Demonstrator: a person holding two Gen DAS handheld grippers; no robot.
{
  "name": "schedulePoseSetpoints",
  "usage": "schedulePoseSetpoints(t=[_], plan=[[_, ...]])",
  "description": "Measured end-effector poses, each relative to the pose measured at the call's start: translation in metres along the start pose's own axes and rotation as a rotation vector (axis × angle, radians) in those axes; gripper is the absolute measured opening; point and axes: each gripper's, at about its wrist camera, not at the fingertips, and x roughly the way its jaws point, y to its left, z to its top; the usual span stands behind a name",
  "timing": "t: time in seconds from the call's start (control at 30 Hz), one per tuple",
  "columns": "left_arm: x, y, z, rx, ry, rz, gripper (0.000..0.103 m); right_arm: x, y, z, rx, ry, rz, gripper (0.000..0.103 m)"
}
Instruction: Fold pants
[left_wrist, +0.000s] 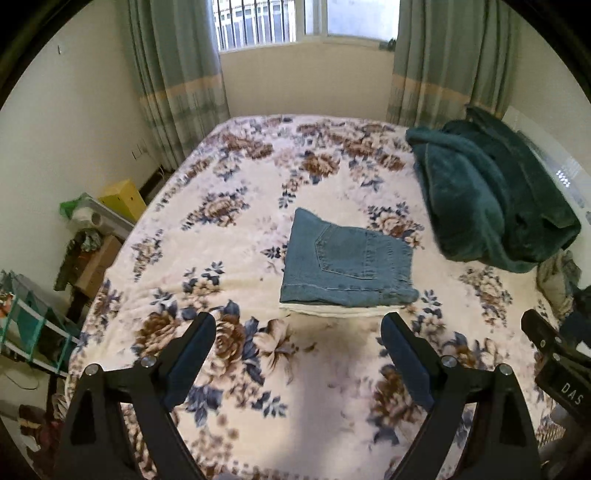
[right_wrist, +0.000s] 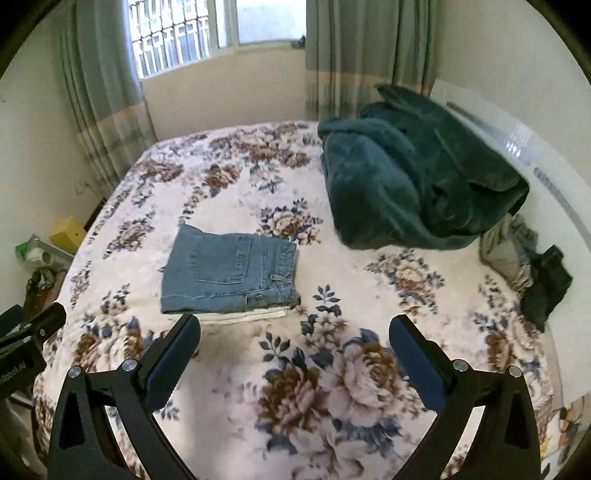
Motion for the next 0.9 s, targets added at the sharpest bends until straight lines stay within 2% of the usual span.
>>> schedulePoseSetpoints(t=[0.27, 0.5, 0.73, 0.9], plan=[[-0.136, 0.003, -0.034, -0.021, -0.068, -0.009, 0.091, -0.151, -0.01, -0.029, -0.088, -0.077, 0.018, 0.103], [-0.224, 0.013, -0.052, -0.029, -0.136, -0.004, 0.091, -0.274, -0.015, -0.055, -0.091, -0.165, 0.041, 0.103], [-0.265, 0.032, -0.057, -0.032, -0.174, -0.014, 0.091, -0.353, -0.015, -0.073, -0.075, -0.202, 0.058, 0.103], [-0.285, 0.042, -0.07, -0.039, -0.191, -0.013, 0.091, -0.389, -0.012, -0.084, -0.063, -0.208, 0.069, 0.103]])
